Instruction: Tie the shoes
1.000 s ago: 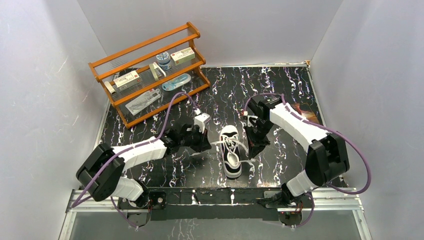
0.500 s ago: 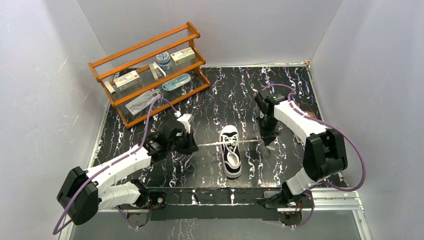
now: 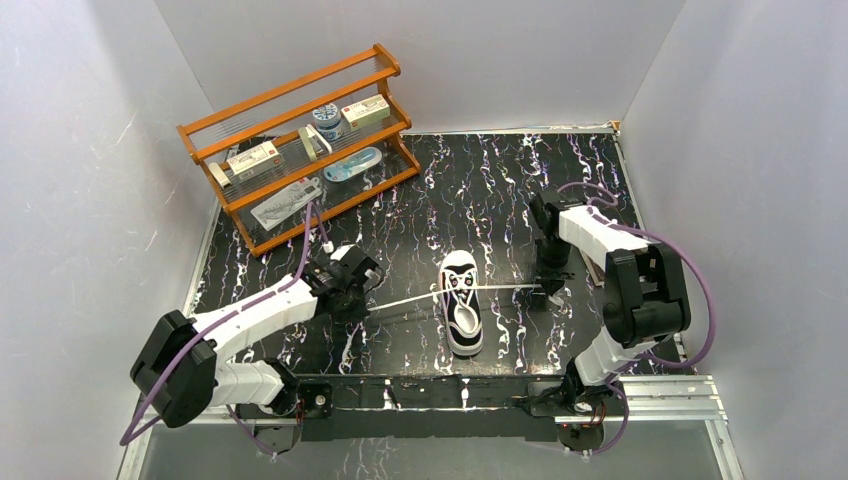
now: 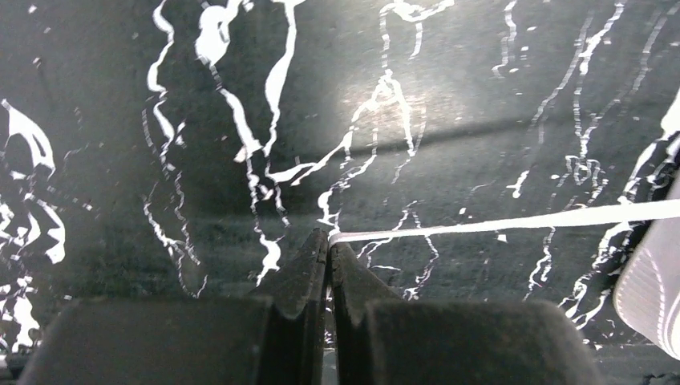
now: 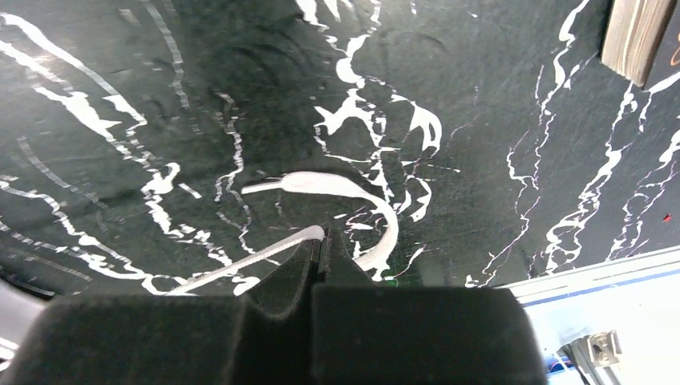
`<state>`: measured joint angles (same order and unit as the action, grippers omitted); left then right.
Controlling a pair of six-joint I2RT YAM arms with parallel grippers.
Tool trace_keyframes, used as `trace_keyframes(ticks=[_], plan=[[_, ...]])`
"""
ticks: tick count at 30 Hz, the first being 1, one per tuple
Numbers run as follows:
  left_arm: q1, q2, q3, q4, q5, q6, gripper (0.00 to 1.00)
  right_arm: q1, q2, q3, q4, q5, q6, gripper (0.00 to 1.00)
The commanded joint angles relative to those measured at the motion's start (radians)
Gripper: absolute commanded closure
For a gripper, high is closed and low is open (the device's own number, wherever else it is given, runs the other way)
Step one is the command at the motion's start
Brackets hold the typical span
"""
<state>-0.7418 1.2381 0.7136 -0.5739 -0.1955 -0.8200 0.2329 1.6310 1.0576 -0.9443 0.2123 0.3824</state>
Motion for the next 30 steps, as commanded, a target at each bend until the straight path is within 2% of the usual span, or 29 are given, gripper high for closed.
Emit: trace_keyframes(ticks=[1, 6, 12, 14, 16, 19, 20, 21, 22, 24, 26, 29, 30], plan=[[0.002, -0.018, 0.01, -0.161, -0.093, -0.086, 1.0, -0.038, -0.044, -0.057, 0.04, 0.079, 0.06, 1.0], [0.001, -0.051, -0.024, -0.115, -0.062, -0.058, 1.0, -0.048, -0.066, -0.099, 0.08, 0.062, 0.041, 1.0], [0.002, -0.087, -0.039, -0.039, -0.012, -0.003, 1.0, -0.048, -0.12, -0.048, 0.121, -0.235, -0.13, 1.0], [0.001, -0.112, -0.033, -0.002, 0.029, 0.035, 0.73, -0.047, -0.123, -0.038, 0.12, -0.33, -0.169, 1.0], [0.002, -0.146, -0.027, 0.004, 0.024, 0.038, 0.55, -0.048, -0.139, -0.039, 0.122, -0.375, -0.177, 1.0], [0.001, -0.217, -0.016, 0.031, 0.007, 0.073, 0.43, -0.048, -0.159, -0.047, 0.13, -0.397, -0.18, 1.0], [0.001, -0.243, -0.02, 0.092, 0.033, 0.124, 0.41, -0.047, -0.161, -0.047, 0.128, -0.399, -0.181, 1.0], [0.0, -0.273, -0.032, 0.172, 0.088, 0.205, 0.18, -0.048, -0.16, -0.044, 0.122, -0.402, -0.183, 1.0], [-0.001, -0.299, -0.046, 0.247, 0.13, 0.277, 0.12, -0.048, -0.159, -0.042, 0.117, -0.405, -0.187, 1.0], [-0.002, -0.332, -0.089, 0.406, 0.253, 0.479, 0.11, -0.047, -0.16, -0.043, 0.109, -0.413, -0.192, 1.0], [-0.002, -0.3, -0.11, 0.529, 0.363, 0.643, 0.11, -0.047, -0.166, -0.046, 0.104, -0.42, -0.197, 1.0], [-0.001, -0.17, -0.153, 0.725, 0.481, 0.865, 0.2, -0.047, -0.187, -0.054, 0.103, -0.437, -0.195, 1.0], [-0.001, -0.111, -0.163, 0.781, 0.507, 0.898, 0.25, -0.047, -0.194, -0.056, 0.104, -0.443, -0.194, 1.0]])
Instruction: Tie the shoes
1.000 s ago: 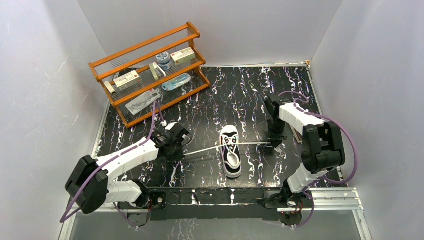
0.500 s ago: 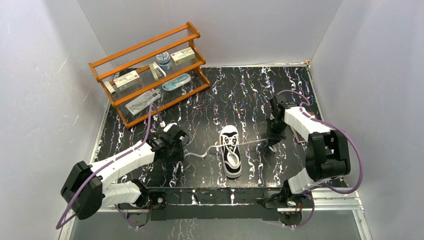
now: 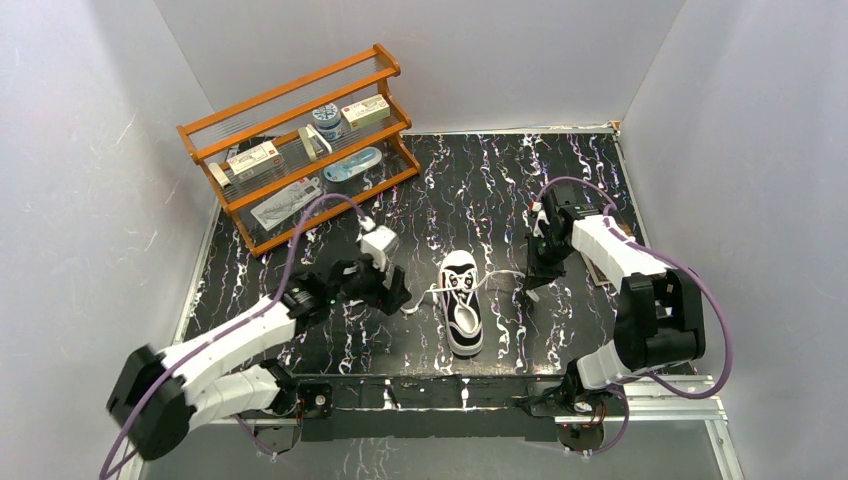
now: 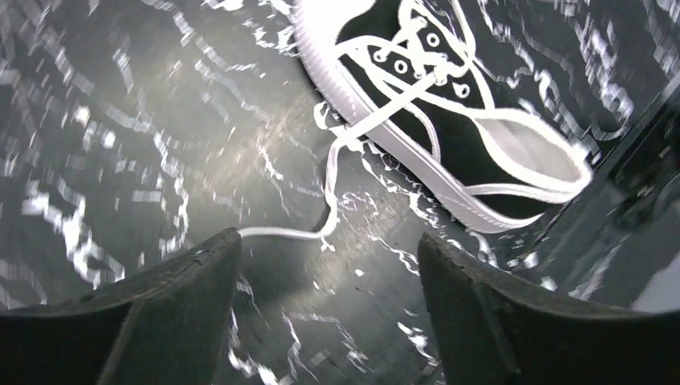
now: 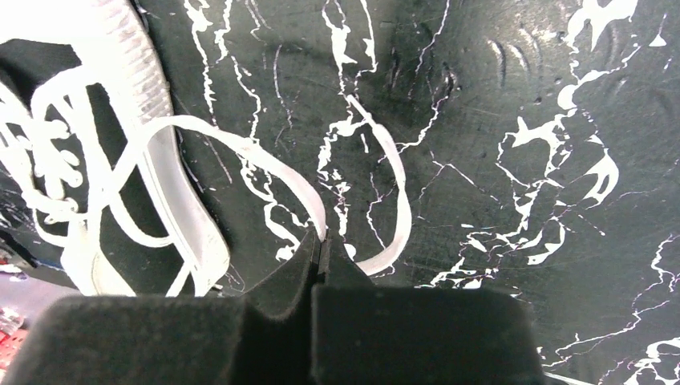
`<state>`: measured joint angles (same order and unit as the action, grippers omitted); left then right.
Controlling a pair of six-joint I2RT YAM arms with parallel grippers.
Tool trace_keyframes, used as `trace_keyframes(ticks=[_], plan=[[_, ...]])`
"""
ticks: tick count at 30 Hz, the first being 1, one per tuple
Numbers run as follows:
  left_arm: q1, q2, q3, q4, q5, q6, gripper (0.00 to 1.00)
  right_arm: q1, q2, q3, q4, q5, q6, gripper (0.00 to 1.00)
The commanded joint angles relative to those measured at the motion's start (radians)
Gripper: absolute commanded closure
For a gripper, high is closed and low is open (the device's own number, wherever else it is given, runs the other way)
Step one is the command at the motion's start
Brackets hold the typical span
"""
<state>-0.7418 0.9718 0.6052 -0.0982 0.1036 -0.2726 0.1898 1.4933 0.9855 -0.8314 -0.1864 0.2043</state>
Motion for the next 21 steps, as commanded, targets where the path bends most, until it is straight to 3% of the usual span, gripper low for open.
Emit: trace_keyframes(ticks=[1, 3, 7, 16, 18, 21], plan=[[-0.001, 0.235, -0.051, 0.356, 0.234, 0.365, 0.3, -0.003, -0.061, 0.013, -0.009, -0.053, -0.014, 1.0], [-0.001, 0.352, -0.035, 0.441, 0.274, 0.379, 0.37, -0.004, -0.063, 0.011, -0.015, -0.063, -0.013, 1.0], [0.0, 0.505, -0.032, 0.638, 0.283, 0.33, 0.38, -0.004, -0.063, 0.019, -0.035, -0.073, -0.005, 1.0], [0.001, 0.63, -0.031, 0.745, 0.289, 0.298, 0.42, -0.004, -0.087, 0.012, -0.046, -0.094, 0.004, 1.0], [0.001, 0.647, -0.029, 0.769, 0.303, 0.283, 0.48, -0.004, -0.088, 0.01, -0.046, -0.098, 0.006, 1.0], [0.001, 0.654, -0.013, 0.777, 0.295, 0.279, 0.64, -0.004, -0.09, 0.015, -0.052, -0.113, 0.011, 1.0]])
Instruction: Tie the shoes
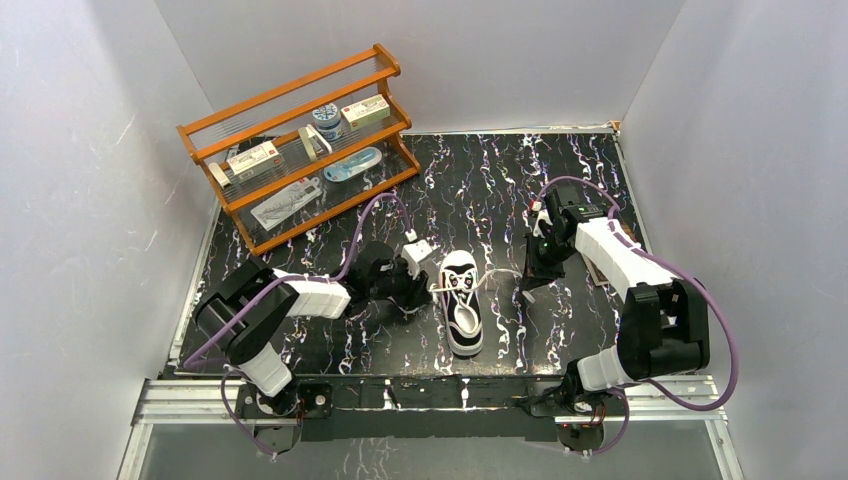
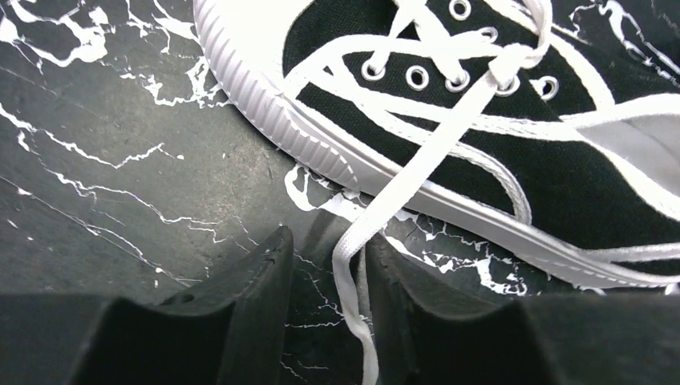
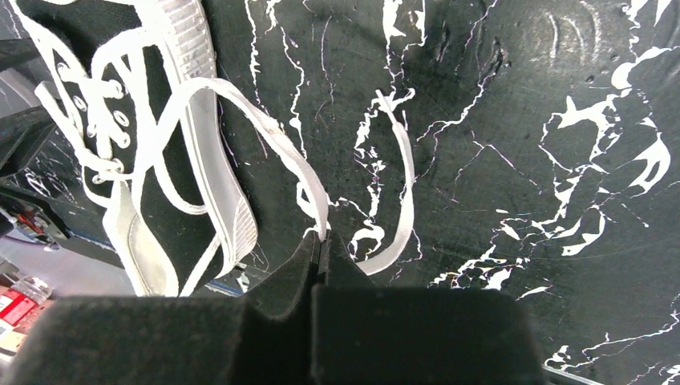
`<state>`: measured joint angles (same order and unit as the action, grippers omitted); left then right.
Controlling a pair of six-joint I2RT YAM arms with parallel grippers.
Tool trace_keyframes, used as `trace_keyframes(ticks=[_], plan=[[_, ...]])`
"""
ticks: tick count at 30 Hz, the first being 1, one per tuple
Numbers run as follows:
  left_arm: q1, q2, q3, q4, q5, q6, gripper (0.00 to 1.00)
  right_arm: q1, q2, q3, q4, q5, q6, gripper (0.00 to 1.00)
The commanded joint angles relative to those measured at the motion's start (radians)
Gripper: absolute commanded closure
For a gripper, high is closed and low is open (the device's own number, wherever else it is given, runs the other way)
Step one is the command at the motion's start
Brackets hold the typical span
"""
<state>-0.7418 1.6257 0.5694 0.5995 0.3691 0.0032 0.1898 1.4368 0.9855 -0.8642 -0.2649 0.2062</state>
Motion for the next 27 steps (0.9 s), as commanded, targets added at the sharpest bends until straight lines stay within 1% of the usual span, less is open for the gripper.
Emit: trace_keyframes(ticks=[1, 2, 3, 4, 5, 7, 10, 13, 15, 17, 19, 20, 22, 23, 27], plan=[[0.001, -0.009, 0.025, 0.079, 0.022, 0.003, 0.69, -0.004, -0.034, 0.018, -0.021, -0.04, 0.011, 1.0], [0.001, -0.021, 0.03, 0.075, 0.019, 0.004, 0.74, -0.005, -0.035, 0.022, -0.024, -0.045, 0.016, 1.0], [0.001, -0.037, 0.036, 0.062, 0.012, 0.004, 0.8, -0.004, -0.036, 0.028, -0.026, -0.052, 0.021, 1.0], [0.002, -0.061, 0.041, 0.047, 0.011, 0.006, 0.88, -0.004, -0.038, 0.037, -0.029, -0.057, 0.023, 1.0], [0.0, -0.085, 0.045, 0.03, 0.009, 0.006, 0.93, -0.004, -0.037, 0.05, -0.034, -0.063, 0.025, 1.0], [-0.001, -0.139, 0.046, 0.008, 0.009, 0.019, 0.96, -0.005, -0.034, 0.086, -0.04, -0.076, 0.028, 1.0], [-0.012, -0.201, 0.032, 0.037, 0.008, 0.036, 1.0, -0.004, -0.015, 0.16, -0.034, -0.134, 0.06, 1.0], [-0.018, -0.213, 0.053, 0.038, 0.01, 0.052, 1.0, -0.004, 0.017, 0.245, -0.004, -0.242, 0.151, 1.0], [-0.018, -0.2, 0.063, 0.057, 0.042, 0.06, 1.0, -0.005, 0.032, 0.287, 0.041, -0.316, 0.238, 1.0], [-0.022, -0.18, 0.069, 0.085, 0.07, 0.056, 1.0, -0.004, 0.045, 0.294, 0.117, -0.385, 0.346, 1.0], [-0.026, -0.168, 0.056, 0.142, 0.085, 0.042, 1.0, -0.003, 0.051, 0.261, 0.279, -0.488, 0.473, 1.0], [-0.029, -0.165, 0.046, 0.17, 0.086, 0.033, 1.0, 0.0, 0.055, 0.229, 0.361, -0.525, 0.579, 1.0], [-0.038, -0.156, 0.025, 0.213, 0.089, 0.032, 1.0, 0.014, 0.058, 0.169, 0.547, -0.573, 0.718, 1.0], [-0.043, -0.152, 0.014, 0.233, 0.091, 0.032, 1.0, 0.032, 0.063, 0.151, 0.623, -0.573, 0.76, 1.0], [-0.058, -0.126, -0.018, 0.302, 0.125, 0.029, 1.0, 0.102, 0.123, 0.141, 0.795, -0.565, 0.85, 1.0]])
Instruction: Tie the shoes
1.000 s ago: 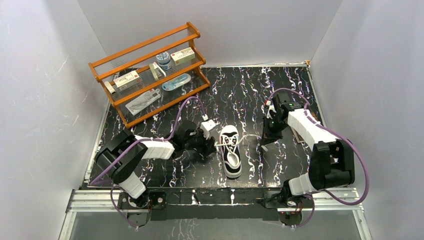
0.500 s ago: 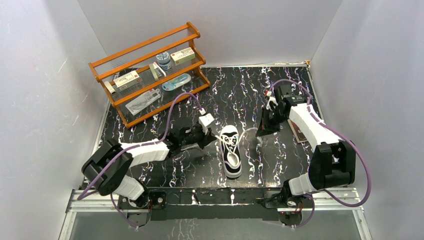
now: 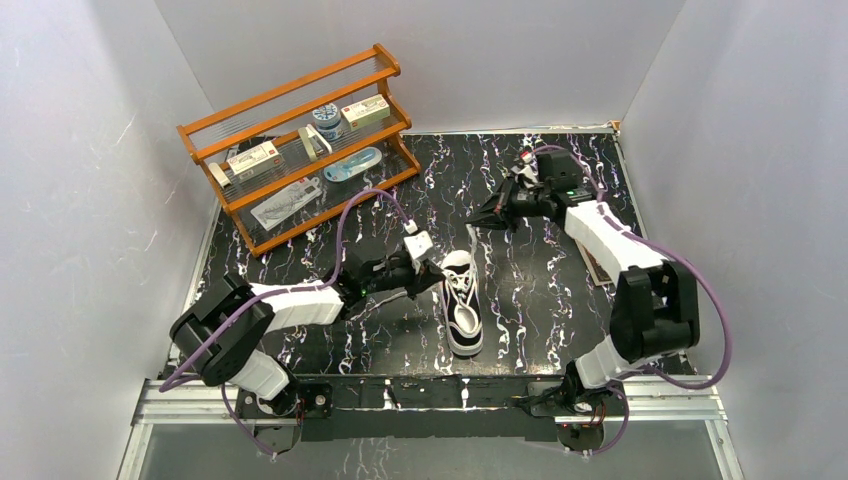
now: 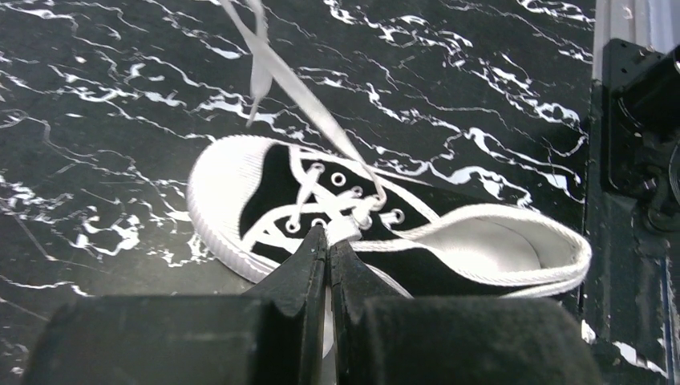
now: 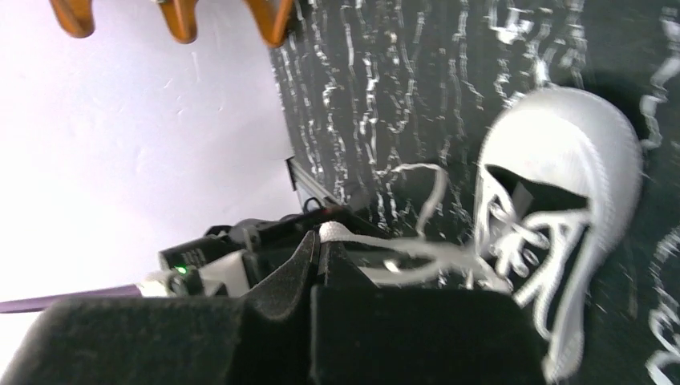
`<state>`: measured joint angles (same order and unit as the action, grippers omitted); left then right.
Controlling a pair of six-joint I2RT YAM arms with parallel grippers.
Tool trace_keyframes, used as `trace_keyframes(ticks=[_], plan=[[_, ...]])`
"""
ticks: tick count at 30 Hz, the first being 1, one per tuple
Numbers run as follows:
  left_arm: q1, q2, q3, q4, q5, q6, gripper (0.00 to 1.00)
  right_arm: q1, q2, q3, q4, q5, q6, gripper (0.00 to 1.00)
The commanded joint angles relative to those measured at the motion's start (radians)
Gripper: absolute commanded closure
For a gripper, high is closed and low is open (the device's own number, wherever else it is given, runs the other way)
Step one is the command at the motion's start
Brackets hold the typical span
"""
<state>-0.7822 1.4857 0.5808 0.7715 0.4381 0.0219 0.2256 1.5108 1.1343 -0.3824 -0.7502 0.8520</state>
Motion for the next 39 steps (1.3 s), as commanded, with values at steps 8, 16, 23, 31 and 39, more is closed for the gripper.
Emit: trace_keyframes(ticks=[8, 16, 23, 31, 39], plan=[[-0.031, -0.047, -0.098, 0.115, -0.045, -0.079, 1.0, 0.1, 0.012, -0.009, 0.272, 0.065, 0.183, 1.0], [-0.031, -0.171, -0.183, -0.079, -0.205, -0.087, 1.0, -0.052, -0.217, -0.051, -0.4, 0.633, -0.081, 1.0], [-0.029, -0.22, -0.288, -0.074, -0.171, -0.126, 1.0, -0.06, -0.245, -0.205, -0.445, 0.864, -0.116, 1.0], [-0.03, -0.214, -0.373, -0.002, -0.176, -0.196, 1.0, -0.083, -0.13, -0.313, -0.498, 1.108, -0.11, 1.0], [-0.031, -0.128, -0.34, 0.057, -0.104, -0.169, 1.0, -0.101, -0.067, -0.258, -0.48, 1.086, -0.186, 1.0]])
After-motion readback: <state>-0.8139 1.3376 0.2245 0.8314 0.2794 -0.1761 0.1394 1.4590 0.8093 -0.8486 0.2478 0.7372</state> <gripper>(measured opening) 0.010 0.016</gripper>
